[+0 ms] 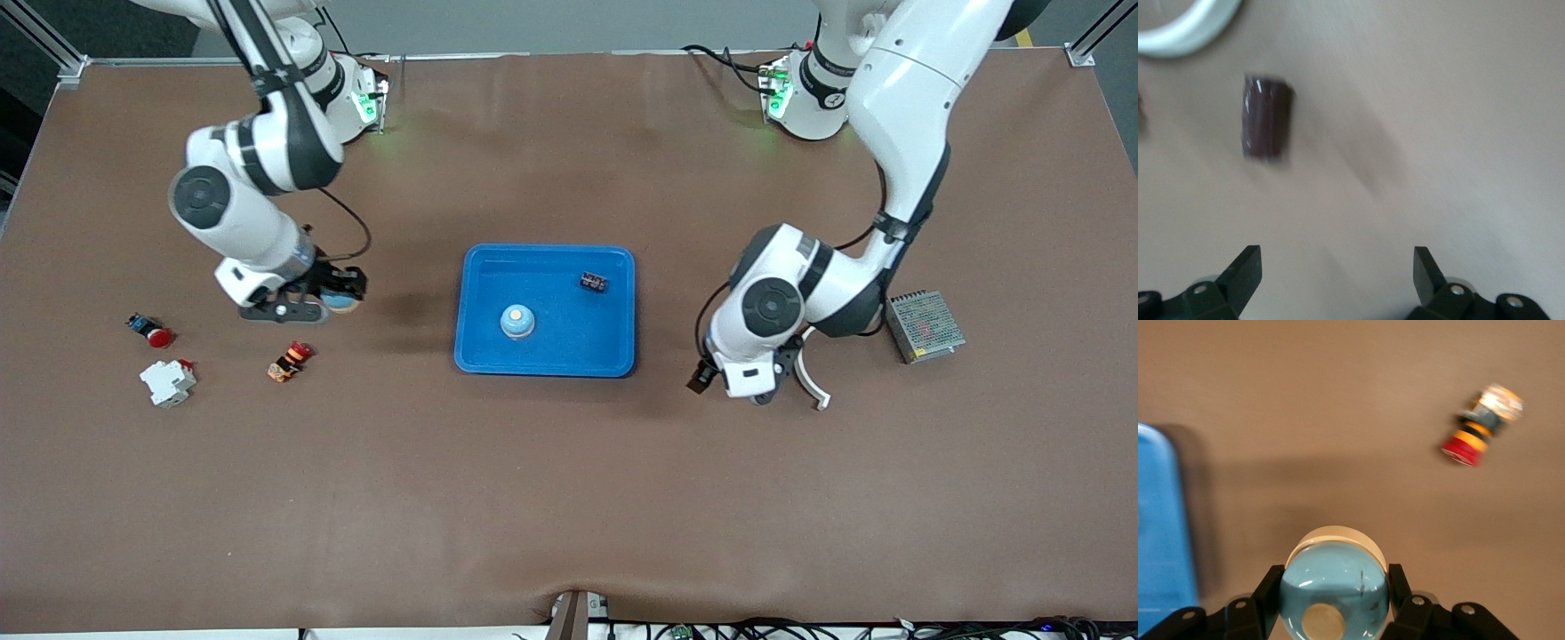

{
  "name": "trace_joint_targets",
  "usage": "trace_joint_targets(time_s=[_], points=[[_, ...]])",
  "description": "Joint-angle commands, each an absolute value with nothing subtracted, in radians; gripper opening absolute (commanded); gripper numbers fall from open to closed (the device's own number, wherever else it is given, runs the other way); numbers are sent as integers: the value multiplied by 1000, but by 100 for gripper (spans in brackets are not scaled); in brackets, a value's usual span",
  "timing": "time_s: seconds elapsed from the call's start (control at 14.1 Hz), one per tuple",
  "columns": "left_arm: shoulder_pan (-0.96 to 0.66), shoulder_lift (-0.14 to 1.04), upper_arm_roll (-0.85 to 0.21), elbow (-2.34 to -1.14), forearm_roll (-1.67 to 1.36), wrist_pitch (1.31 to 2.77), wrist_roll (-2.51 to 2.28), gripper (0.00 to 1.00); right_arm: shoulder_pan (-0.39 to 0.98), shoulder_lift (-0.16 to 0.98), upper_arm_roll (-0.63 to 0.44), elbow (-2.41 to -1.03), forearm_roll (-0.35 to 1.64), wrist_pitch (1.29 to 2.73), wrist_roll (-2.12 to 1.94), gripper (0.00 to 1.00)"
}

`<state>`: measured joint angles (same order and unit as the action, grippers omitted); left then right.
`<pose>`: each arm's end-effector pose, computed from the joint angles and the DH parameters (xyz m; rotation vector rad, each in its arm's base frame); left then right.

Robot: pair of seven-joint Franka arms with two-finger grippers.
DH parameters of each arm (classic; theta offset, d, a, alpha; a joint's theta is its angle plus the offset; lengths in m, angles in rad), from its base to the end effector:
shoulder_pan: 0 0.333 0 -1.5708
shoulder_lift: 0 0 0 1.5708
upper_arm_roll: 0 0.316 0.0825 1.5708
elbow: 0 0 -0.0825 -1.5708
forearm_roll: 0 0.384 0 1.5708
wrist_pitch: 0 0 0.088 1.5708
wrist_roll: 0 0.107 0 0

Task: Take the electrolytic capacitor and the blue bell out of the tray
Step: 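Set the capacitor beside the white arc while the right gripper carries the bell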

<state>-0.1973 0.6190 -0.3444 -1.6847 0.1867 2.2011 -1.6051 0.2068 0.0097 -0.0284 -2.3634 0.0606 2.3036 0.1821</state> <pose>0.5899 -0.3193 0.2512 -2.7291 -1.4932 0.1162 0.4841 0.0886 0.3166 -3.1083 0.0712 0.1184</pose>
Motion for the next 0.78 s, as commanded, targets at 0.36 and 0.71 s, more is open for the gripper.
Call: trace_joint_targets(time_s=[0.36,0.71], points=[[-392,632,-344,-1603,196,2200,-1862,100,-283,-172,-5,-2640,25,2358,-294,0],[-503,705,-339,-1579,202,2244,-1985,100,-479,-114,-5,-2671,28,2448,-471,0]])
